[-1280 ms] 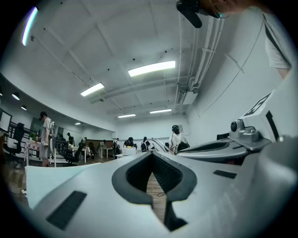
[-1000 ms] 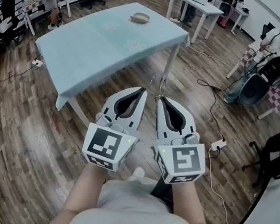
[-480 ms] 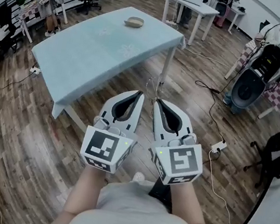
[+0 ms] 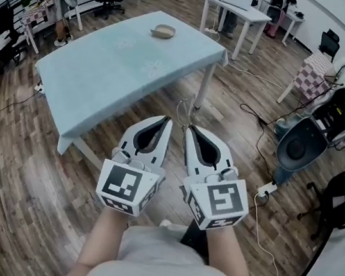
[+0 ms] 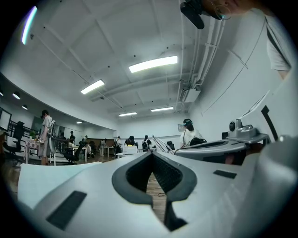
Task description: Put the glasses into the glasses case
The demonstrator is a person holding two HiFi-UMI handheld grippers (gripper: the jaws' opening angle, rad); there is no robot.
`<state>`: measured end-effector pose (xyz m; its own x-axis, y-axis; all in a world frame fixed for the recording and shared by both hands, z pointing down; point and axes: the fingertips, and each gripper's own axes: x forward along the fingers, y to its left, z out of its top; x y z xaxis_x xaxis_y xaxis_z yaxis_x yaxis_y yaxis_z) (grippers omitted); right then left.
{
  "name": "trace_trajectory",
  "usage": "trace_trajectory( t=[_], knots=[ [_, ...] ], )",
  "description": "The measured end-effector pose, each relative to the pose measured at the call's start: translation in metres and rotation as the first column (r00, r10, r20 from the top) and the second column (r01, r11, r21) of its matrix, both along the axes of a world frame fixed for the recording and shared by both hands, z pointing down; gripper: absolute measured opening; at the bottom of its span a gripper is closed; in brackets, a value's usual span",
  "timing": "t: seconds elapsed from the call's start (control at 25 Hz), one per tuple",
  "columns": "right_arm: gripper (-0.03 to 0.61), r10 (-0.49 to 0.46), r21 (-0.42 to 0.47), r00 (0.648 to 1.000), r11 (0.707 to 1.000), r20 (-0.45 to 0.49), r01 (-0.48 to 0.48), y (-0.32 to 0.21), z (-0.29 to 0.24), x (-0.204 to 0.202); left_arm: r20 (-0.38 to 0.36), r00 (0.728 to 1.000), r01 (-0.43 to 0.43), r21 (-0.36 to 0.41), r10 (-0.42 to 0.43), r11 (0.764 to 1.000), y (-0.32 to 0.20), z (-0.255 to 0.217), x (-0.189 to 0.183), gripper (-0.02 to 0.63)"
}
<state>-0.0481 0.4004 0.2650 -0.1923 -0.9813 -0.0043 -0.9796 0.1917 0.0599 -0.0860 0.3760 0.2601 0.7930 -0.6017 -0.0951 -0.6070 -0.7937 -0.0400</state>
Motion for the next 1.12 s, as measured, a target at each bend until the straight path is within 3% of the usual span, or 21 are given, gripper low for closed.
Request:
trace_trajectory(
  t=[0.76, 1.12],
  knots=[
    [0.011, -0.085, -0.022, 0.996, 0.996, 0.019, 0.085, -0.033, 0.014, 0.021, -0.005, 0.998, 0.067, -0.035, -0.067, 0.997, -0.038, 0.019, 0.017, 0.008],
    [0.011, -0.076, -0.045, 0.996, 0.996, 0.037, 0.078, -0.057, 0.020, 0.029, 0.001, 0.998, 0.065, -0.056, -0.065, 0.996, -0.063, 0.025, 0.023, 0.008]
  ],
)
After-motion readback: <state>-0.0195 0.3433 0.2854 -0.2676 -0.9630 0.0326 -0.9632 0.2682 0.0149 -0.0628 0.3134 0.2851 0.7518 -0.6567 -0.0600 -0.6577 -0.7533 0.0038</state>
